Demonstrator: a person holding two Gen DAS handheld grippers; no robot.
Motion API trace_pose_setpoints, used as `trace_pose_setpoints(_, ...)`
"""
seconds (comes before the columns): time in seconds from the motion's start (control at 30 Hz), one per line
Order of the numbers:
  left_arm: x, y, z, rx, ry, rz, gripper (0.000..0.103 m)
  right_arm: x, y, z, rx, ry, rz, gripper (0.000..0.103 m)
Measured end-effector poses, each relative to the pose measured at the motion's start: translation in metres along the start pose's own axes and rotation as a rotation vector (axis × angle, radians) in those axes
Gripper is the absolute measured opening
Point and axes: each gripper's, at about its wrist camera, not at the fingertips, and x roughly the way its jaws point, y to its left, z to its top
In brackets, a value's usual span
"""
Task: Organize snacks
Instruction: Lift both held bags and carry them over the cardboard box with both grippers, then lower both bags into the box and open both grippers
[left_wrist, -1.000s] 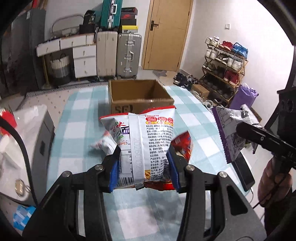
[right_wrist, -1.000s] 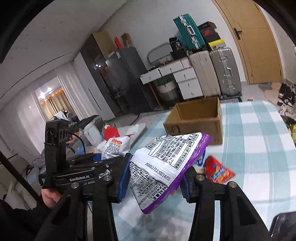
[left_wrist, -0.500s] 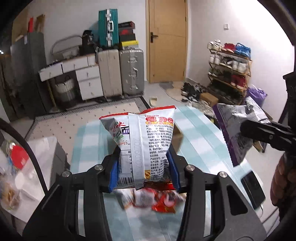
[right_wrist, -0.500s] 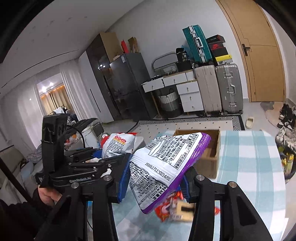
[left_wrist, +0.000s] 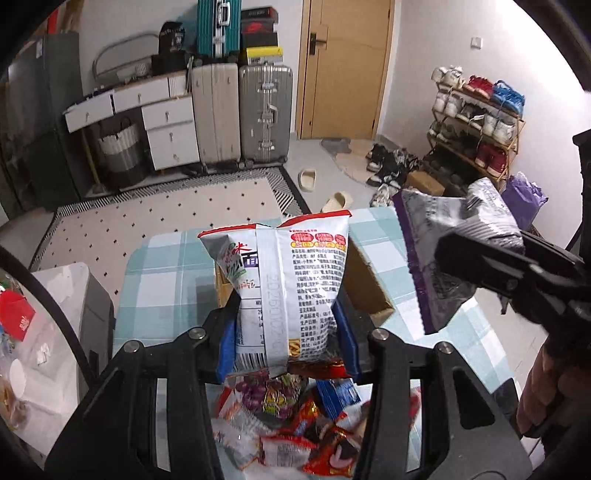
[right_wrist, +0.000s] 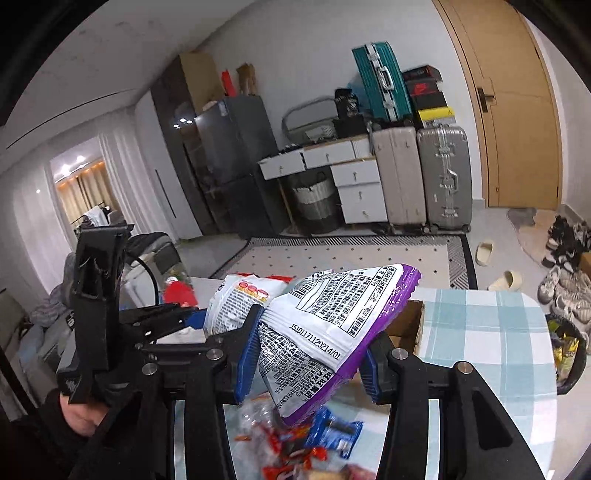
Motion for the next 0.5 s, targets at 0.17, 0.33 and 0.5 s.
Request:
trace_pose_setpoints(0.17,0.065,0.014,0.018,-0.004,0.073,0.027,0.042,0.056,-0.026,0.004,0.014,0.068,-0.036,0.047)
trace_pose_setpoints(0.33,0.128,0.016,0.016,-0.009,0.107,0.048,0.042,0.111,-0.054,-0.006,0.027,0.145,-0.057,0.047)
trace_pose_setpoints(0.5,0.173,0.02,0.006,-0.023,0.156,0.033,0.042,0.152,-0.075,-0.021,0.033,0.21,-0.073,0.047)
